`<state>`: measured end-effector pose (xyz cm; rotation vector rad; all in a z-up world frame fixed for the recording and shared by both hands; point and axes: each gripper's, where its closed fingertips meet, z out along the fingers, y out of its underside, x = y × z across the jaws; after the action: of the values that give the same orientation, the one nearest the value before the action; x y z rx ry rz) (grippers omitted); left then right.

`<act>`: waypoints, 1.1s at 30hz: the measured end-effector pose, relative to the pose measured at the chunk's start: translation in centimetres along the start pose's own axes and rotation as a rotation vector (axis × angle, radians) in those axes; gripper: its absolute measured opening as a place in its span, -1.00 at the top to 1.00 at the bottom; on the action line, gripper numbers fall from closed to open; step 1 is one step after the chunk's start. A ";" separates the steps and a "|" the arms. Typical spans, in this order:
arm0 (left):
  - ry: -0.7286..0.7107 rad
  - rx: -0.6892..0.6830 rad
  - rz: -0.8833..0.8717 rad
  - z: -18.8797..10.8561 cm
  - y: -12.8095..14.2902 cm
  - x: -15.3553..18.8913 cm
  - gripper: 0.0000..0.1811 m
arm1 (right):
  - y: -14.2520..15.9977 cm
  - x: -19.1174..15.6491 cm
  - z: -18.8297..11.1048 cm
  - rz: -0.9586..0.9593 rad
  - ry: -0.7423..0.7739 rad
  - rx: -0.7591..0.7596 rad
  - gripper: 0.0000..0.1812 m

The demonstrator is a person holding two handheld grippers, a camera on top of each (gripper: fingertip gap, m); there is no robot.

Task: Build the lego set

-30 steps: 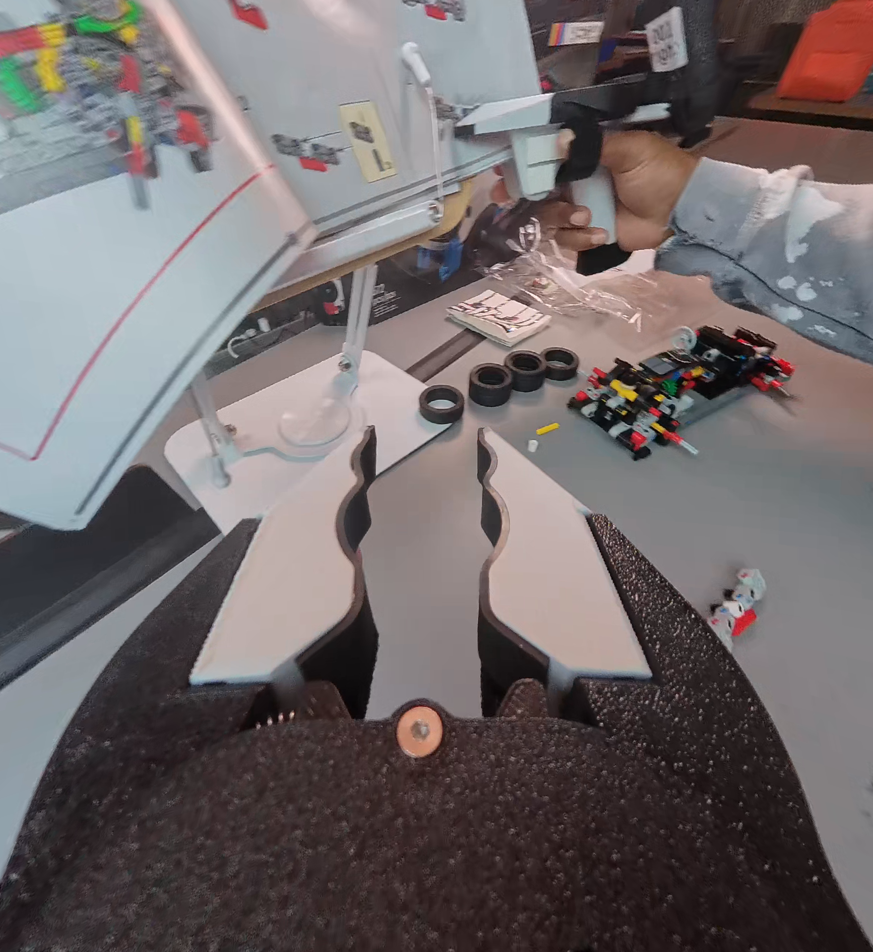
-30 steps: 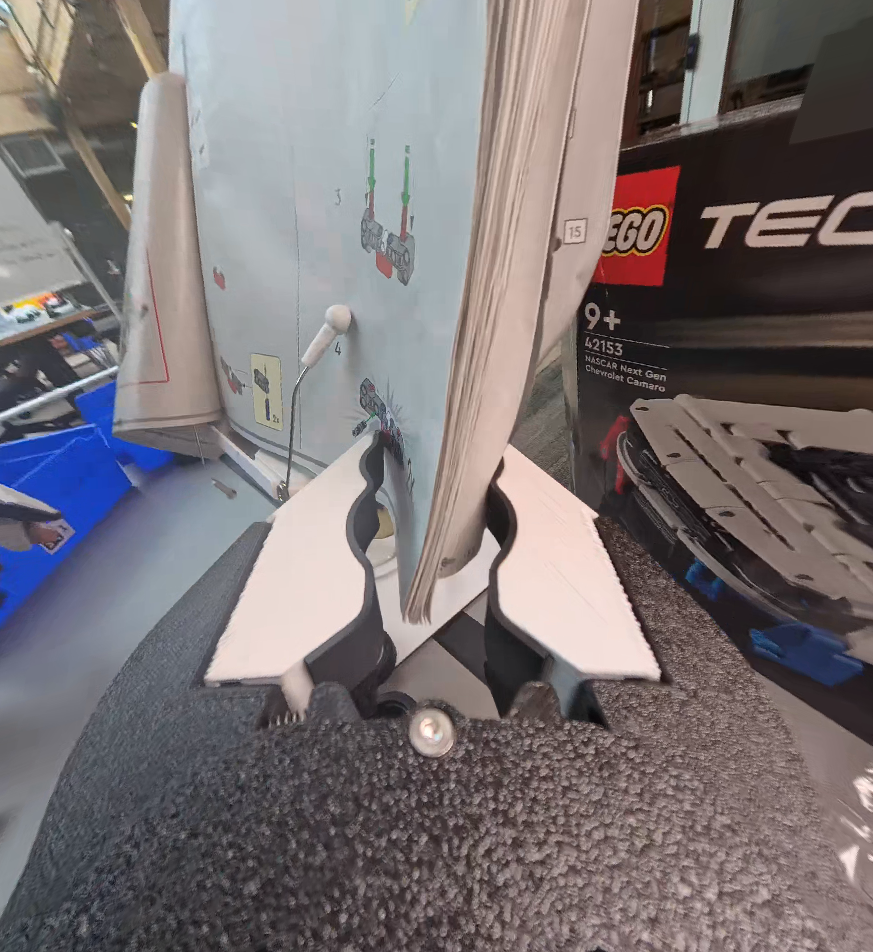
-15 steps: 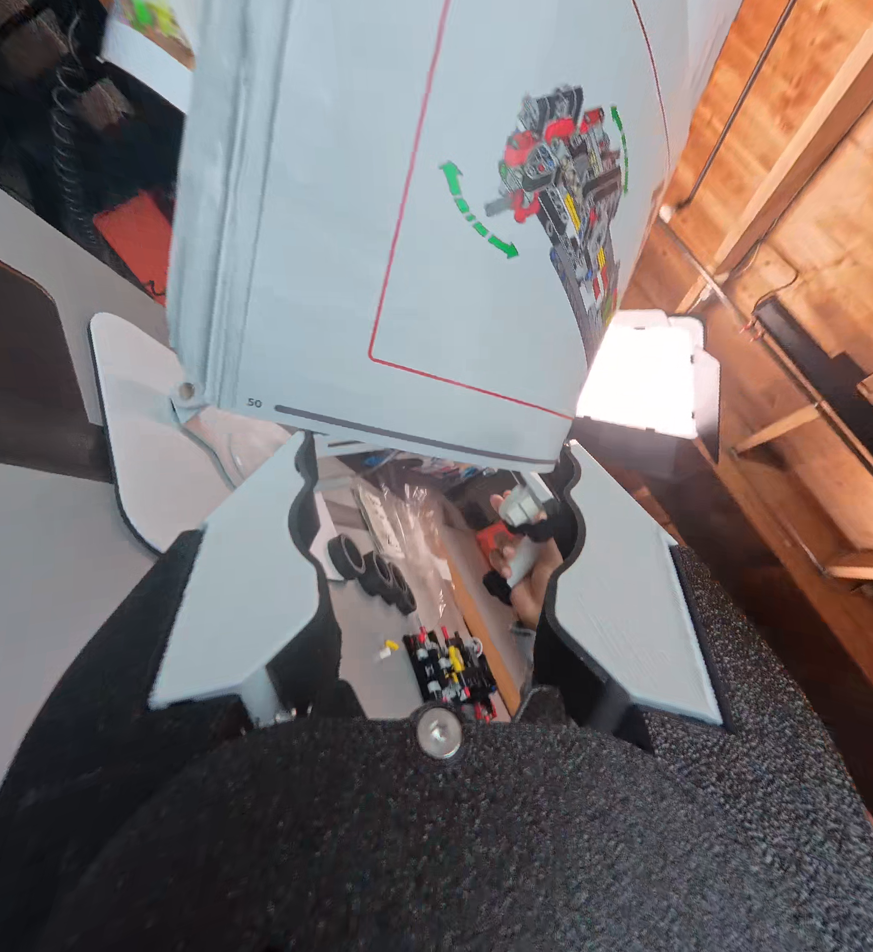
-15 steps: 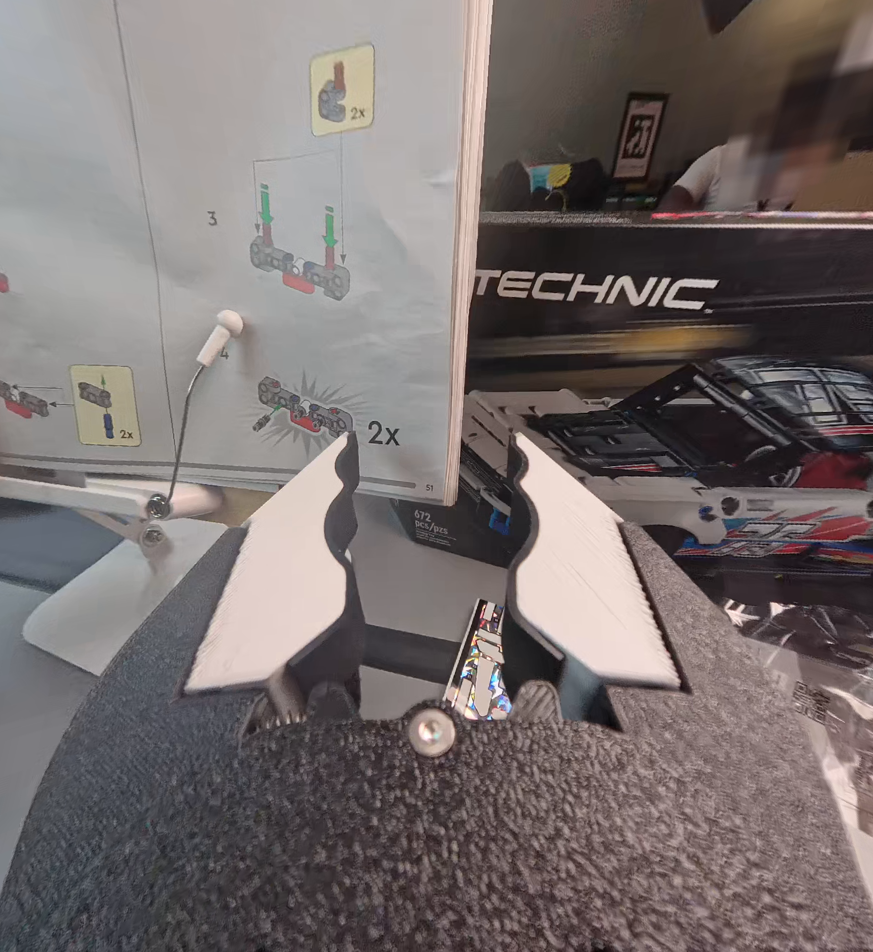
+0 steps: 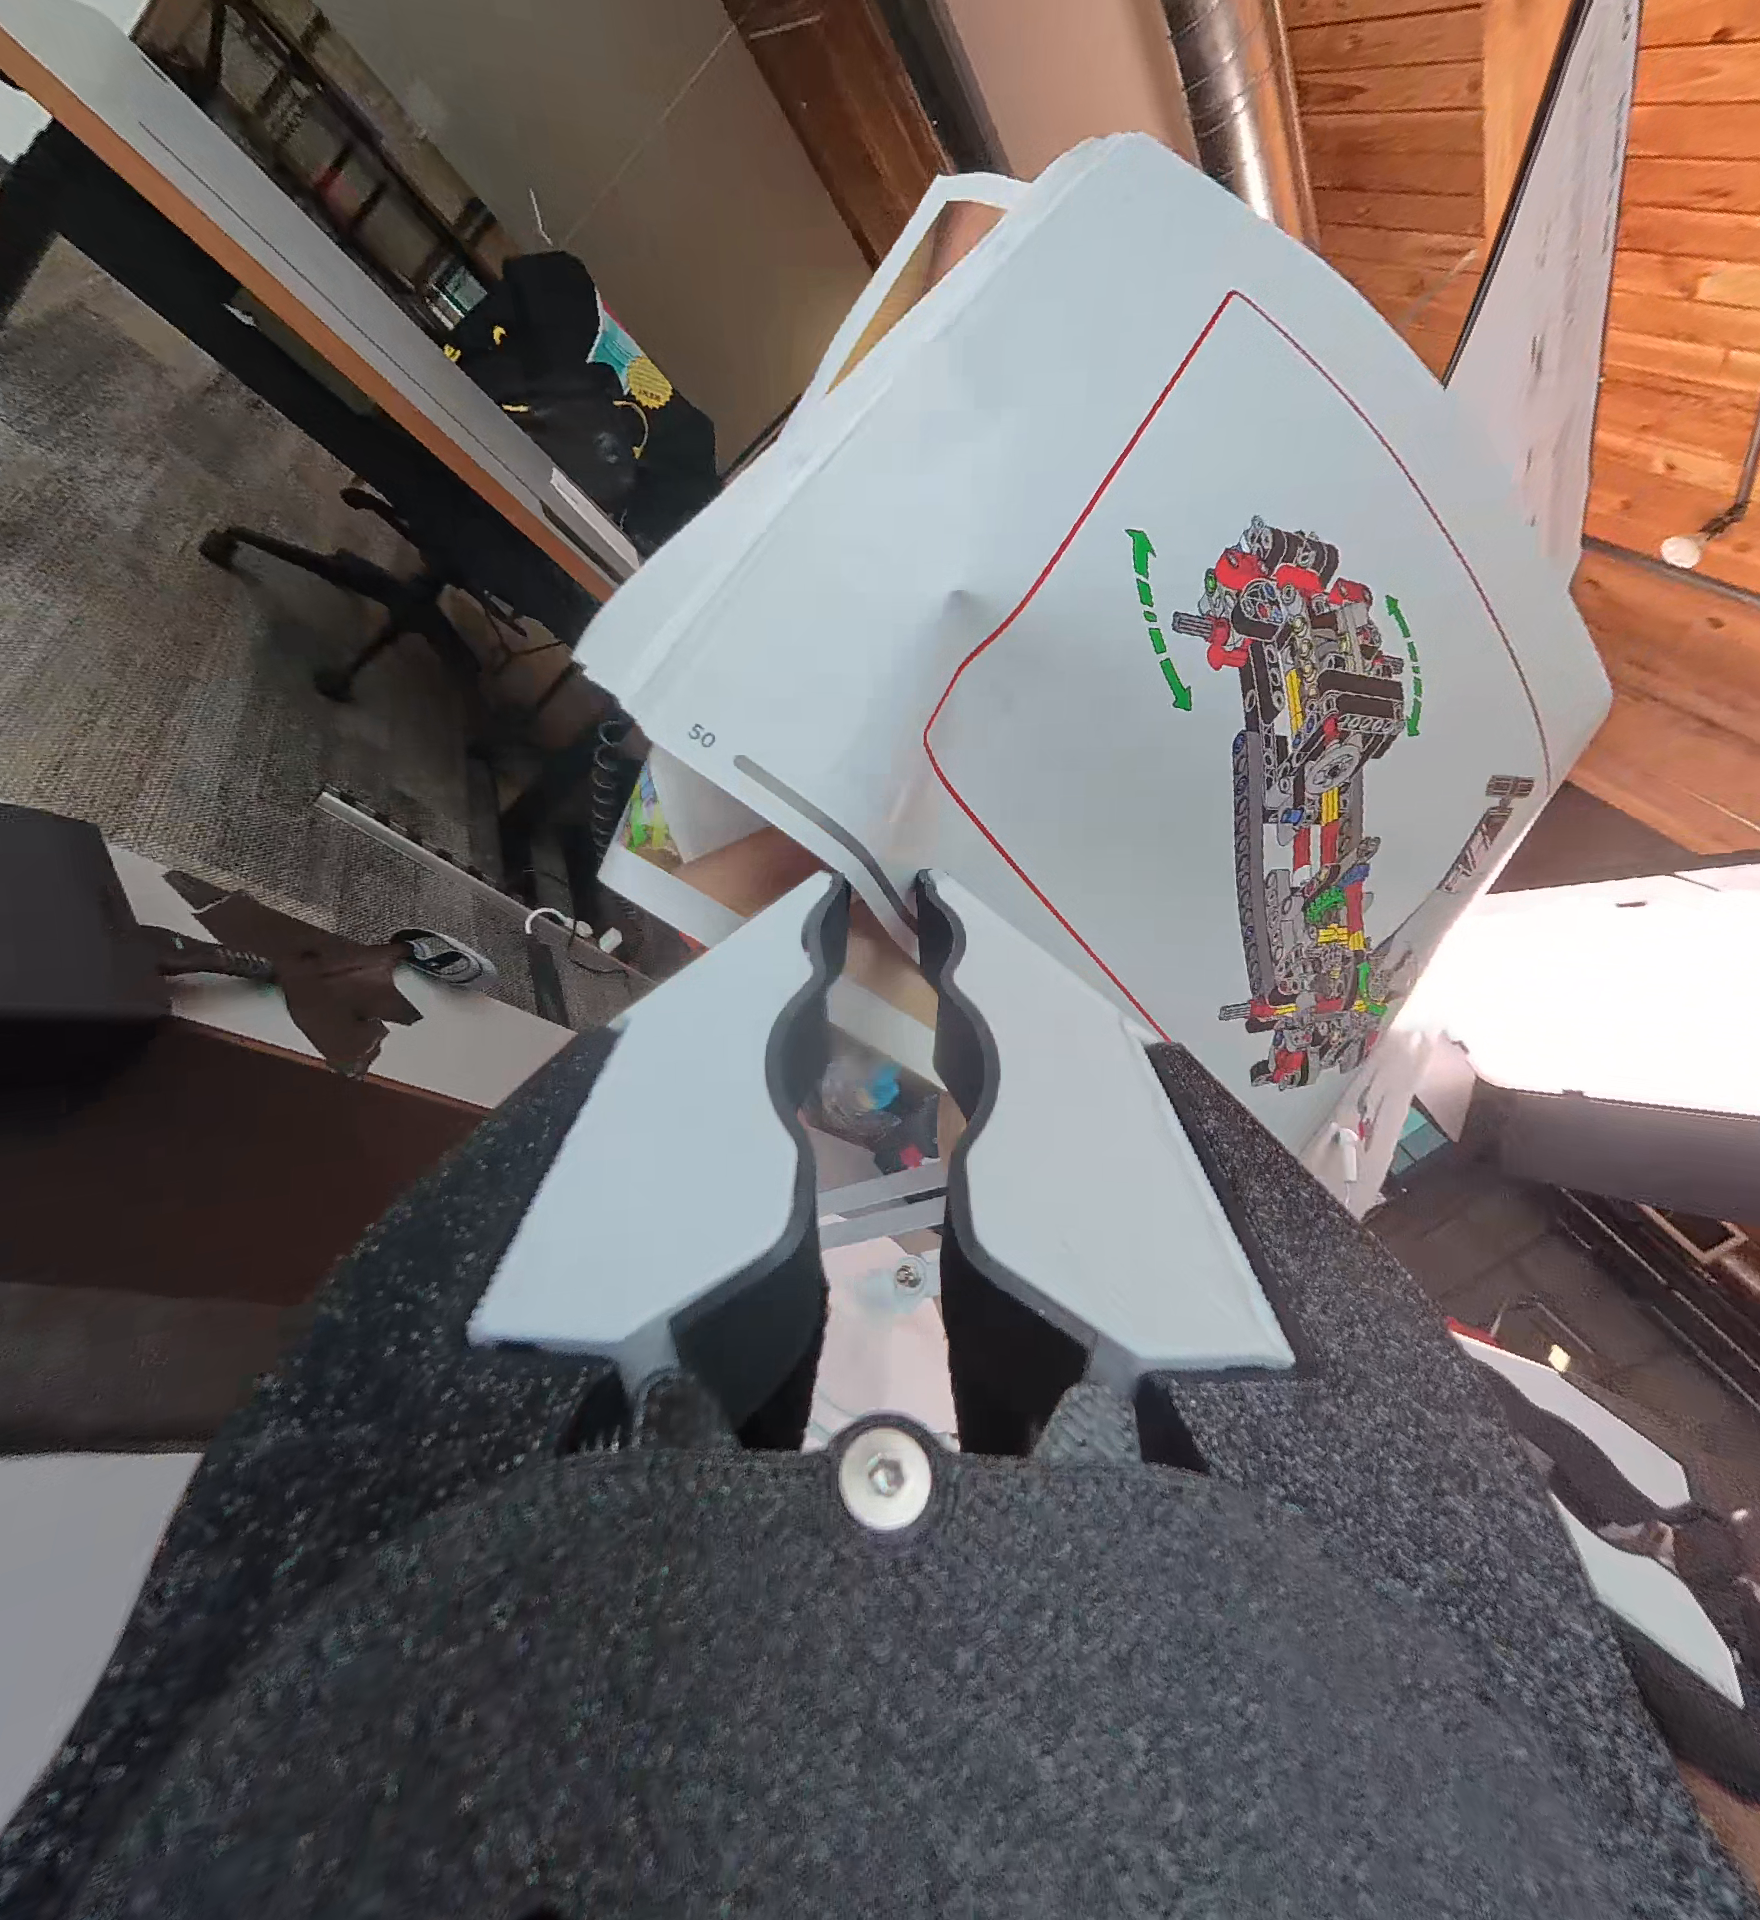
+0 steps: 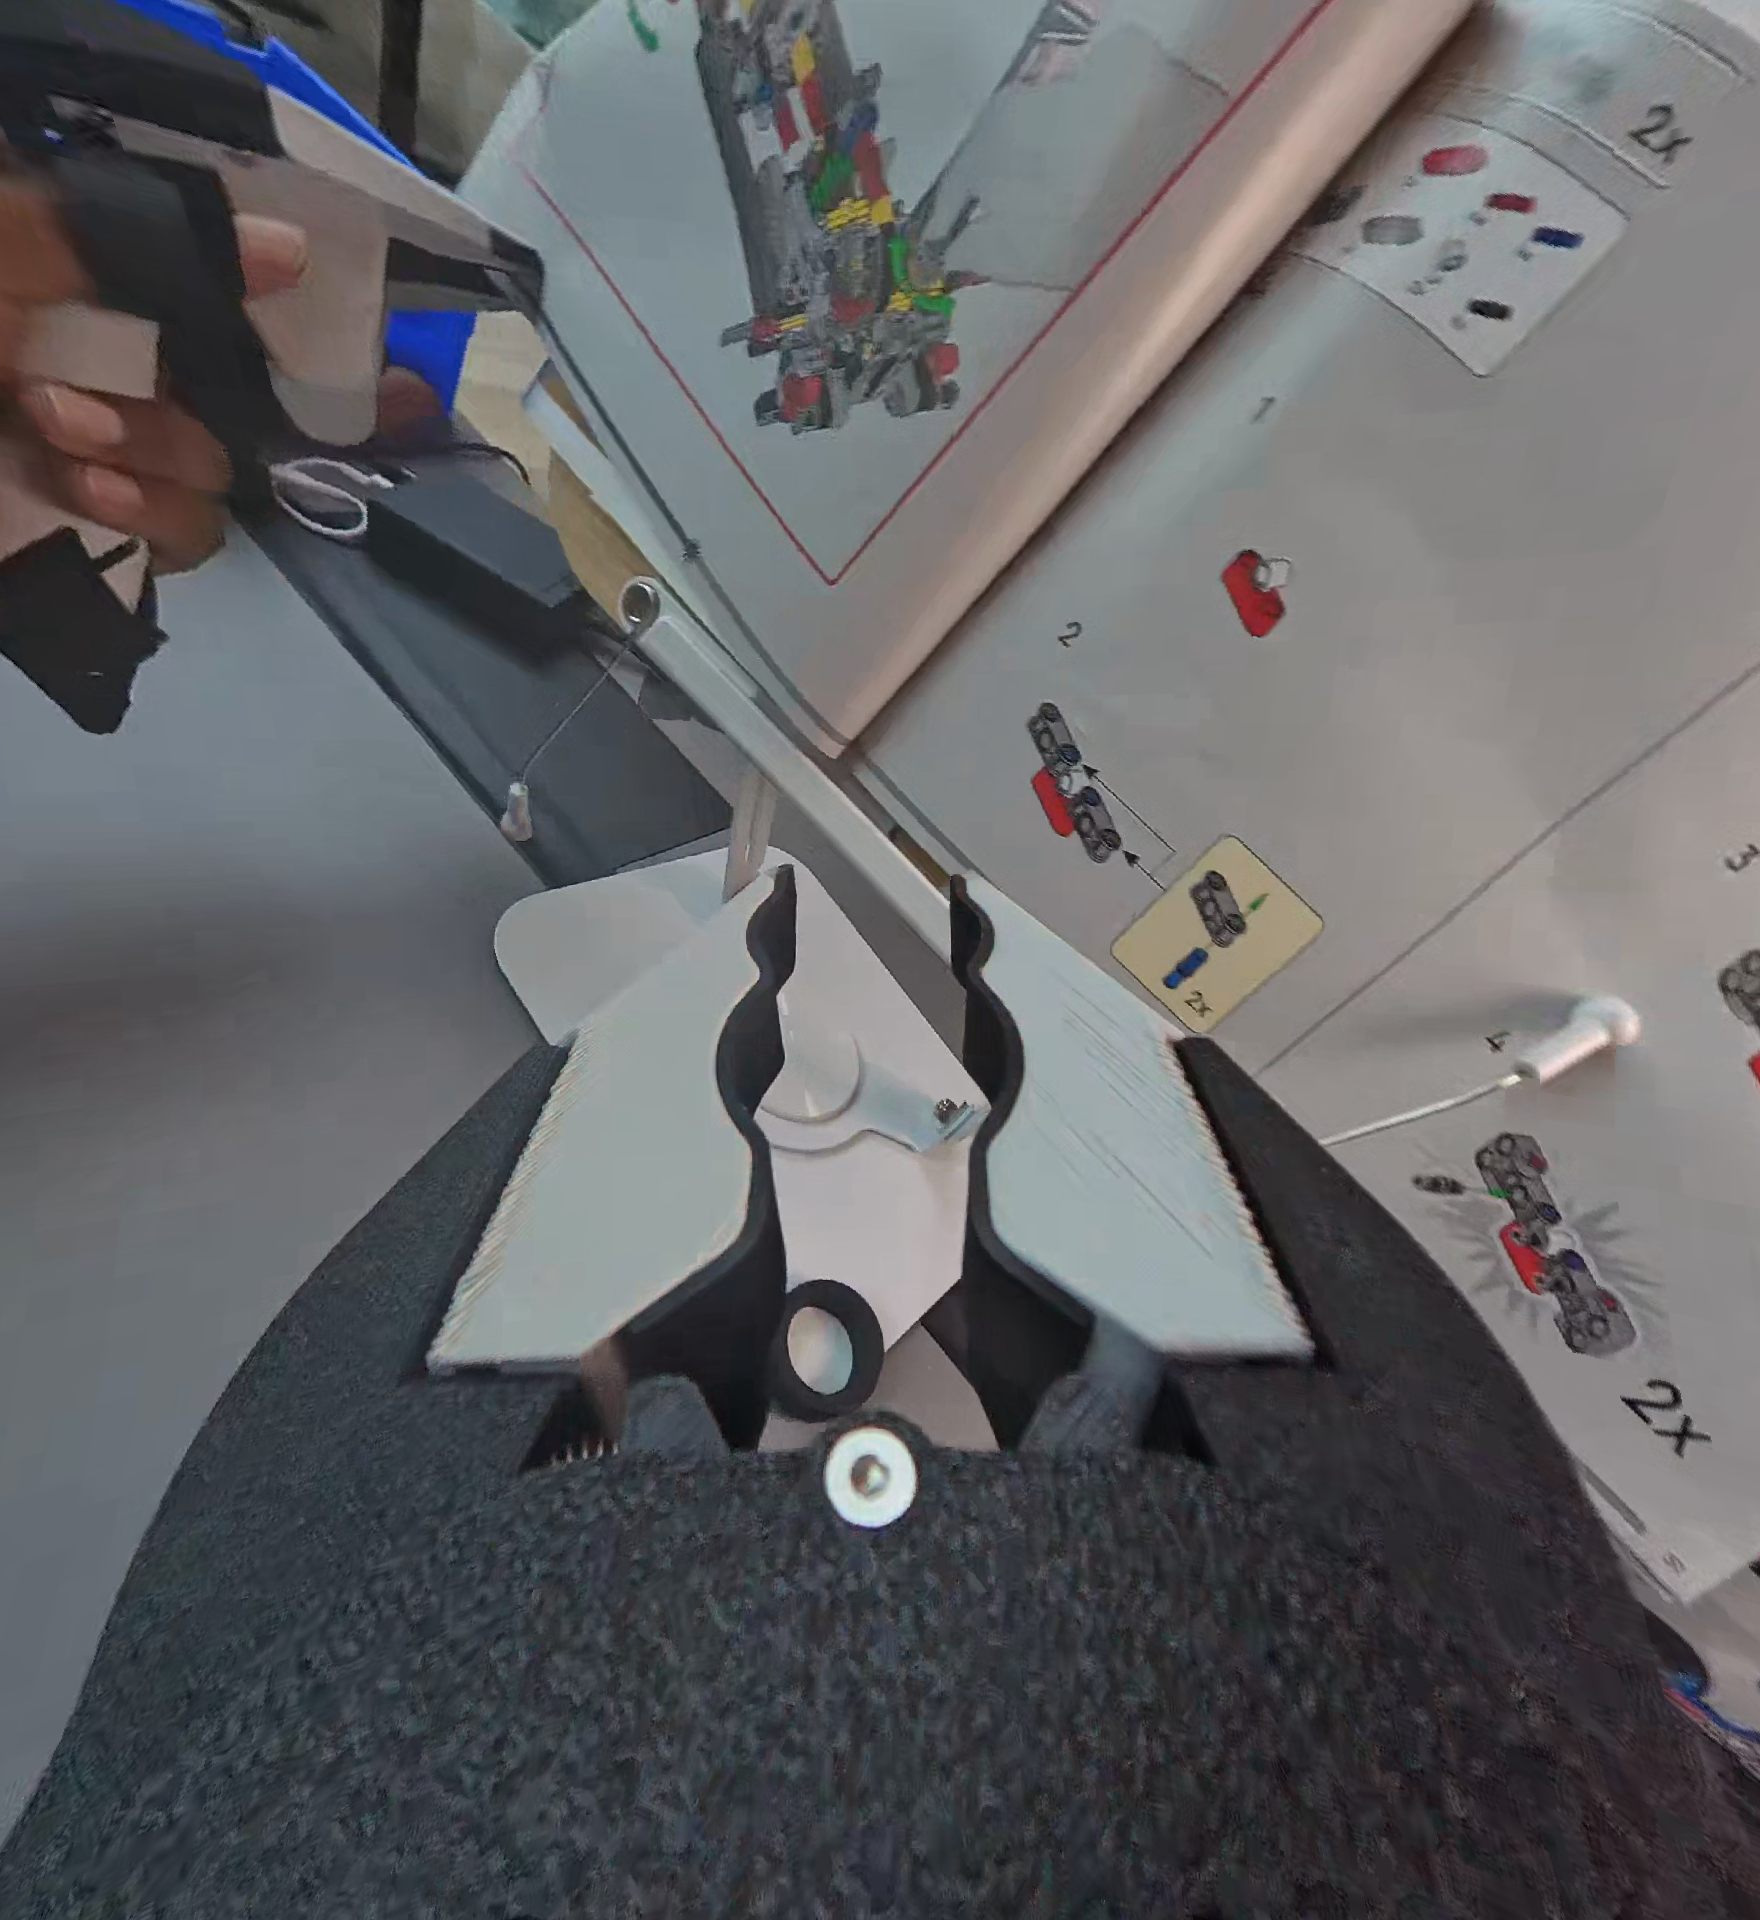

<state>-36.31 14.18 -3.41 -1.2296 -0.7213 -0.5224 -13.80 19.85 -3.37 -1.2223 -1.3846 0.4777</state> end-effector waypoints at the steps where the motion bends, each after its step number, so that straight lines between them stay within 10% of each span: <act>1: -0.010 0.004 0.006 0.1 0.1 -0.1 0.89 | -0.2 -1.1 0.7 -0.054 -0.004 -0.003 0.70; 14: -0.143 0.027 0.041 -0.4 0.3 -1.5 0.87 | 0.3 -10.6 9.2 -1.653 -0.093 -0.171 0.50; 17: -0.145 0.020 0.021 -0.7 0.8 -1.7 0.87 | 0.2 -10.5 10.1 -1.761 -0.107 -0.182 0.98; 23: -0.111 0.033 0.032 -0.9 1.4 -1.7 0.87 | -5.7 -11.2 9.3 -1.107 -0.123 0.033 1.00; 29: -0.088 0.066 0.013 -0.9 1.6 -1.8 0.88 | -8.5 -4.1 9.2 -0.179 0.021 0.130 1.00; 33: -0.079 0.079 -0.002 -0.9 1.7 -1.8 0.87 | -8.2 -4.0 8.8 -0.238 0.089 0.137 0.99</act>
<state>-36.14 13.75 -6.03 -1.1810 -0.8024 -0.4447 -25.71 16.56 -0.49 -0.9424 -1.3769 0.3413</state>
